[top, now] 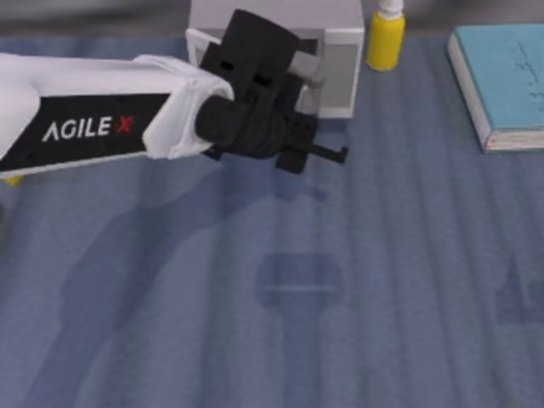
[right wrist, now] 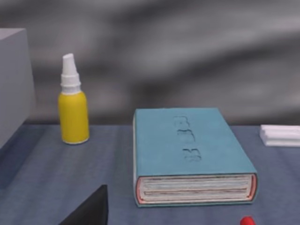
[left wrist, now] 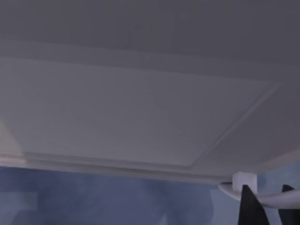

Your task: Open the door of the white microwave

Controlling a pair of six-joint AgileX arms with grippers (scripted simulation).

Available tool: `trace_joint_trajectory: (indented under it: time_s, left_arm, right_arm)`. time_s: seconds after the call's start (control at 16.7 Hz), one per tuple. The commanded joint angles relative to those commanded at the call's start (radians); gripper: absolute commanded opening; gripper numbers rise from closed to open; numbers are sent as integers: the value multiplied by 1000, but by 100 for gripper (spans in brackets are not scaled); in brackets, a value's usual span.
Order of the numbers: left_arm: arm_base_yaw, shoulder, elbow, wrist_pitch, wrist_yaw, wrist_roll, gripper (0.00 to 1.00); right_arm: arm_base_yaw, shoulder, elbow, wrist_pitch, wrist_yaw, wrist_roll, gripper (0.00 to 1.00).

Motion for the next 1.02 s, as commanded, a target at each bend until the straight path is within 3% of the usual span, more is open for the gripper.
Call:
trace_joint_trajectory:
  time_s: [1.02]
  left_arm:
    - [15,-23,-34,12,38,45,0]
  right_arm:
    - [0,0,0,0,0,0,100]
